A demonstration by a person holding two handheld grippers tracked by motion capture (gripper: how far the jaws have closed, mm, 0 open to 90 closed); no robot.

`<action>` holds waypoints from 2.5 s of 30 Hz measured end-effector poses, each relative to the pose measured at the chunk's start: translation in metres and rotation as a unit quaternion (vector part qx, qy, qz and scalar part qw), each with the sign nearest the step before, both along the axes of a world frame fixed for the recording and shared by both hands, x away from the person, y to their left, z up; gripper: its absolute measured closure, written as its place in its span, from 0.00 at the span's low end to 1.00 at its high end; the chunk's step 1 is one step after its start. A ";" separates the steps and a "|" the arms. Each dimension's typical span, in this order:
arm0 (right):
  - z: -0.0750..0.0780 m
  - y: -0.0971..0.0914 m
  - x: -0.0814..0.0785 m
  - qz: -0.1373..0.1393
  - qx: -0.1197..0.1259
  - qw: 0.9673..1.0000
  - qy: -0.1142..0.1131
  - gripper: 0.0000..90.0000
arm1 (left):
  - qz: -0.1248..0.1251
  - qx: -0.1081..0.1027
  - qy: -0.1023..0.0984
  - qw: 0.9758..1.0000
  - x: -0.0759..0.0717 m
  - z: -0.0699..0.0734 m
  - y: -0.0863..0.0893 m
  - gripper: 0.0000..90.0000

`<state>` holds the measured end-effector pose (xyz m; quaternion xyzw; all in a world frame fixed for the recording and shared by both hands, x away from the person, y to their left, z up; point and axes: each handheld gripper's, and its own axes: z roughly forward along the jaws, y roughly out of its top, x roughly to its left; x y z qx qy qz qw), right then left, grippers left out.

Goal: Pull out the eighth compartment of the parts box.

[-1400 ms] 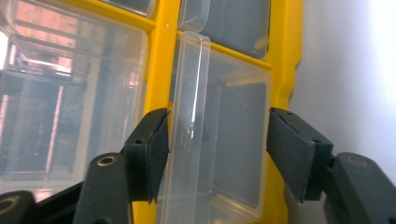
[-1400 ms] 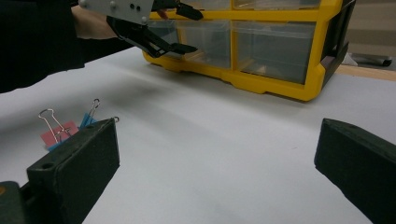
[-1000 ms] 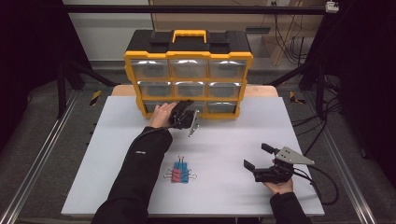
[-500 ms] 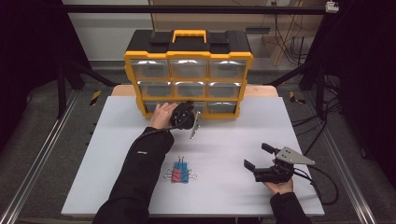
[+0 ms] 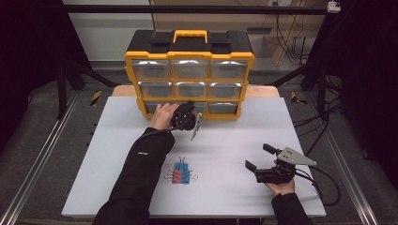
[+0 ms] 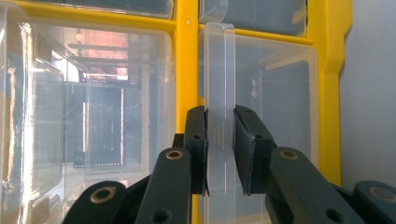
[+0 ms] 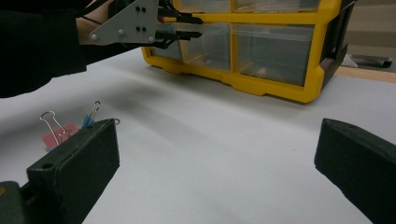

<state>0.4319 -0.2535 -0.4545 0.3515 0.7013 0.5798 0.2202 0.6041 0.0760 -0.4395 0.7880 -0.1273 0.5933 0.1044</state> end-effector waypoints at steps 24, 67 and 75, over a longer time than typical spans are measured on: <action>0.002 0.001 -0.002 -0.004 0.015 1.000 0.009 0.01 | -0.007 0.004 0.003 1.000 -0.017 0.000 0.001 0.83; 0.001 0.000 -0.001 -0.003 0.002 1.000 -0.003 0.01 | -0.018 0.014 -0.005 1.000 -0.056 -0.001 0.003 0.83; 0.001 -0.001 -0.001 -0.003 0.002 1.000 -0.004 0.01 | -0.021 0.012 -0.003 1.000 -0.061 -0.003 0.005 0.83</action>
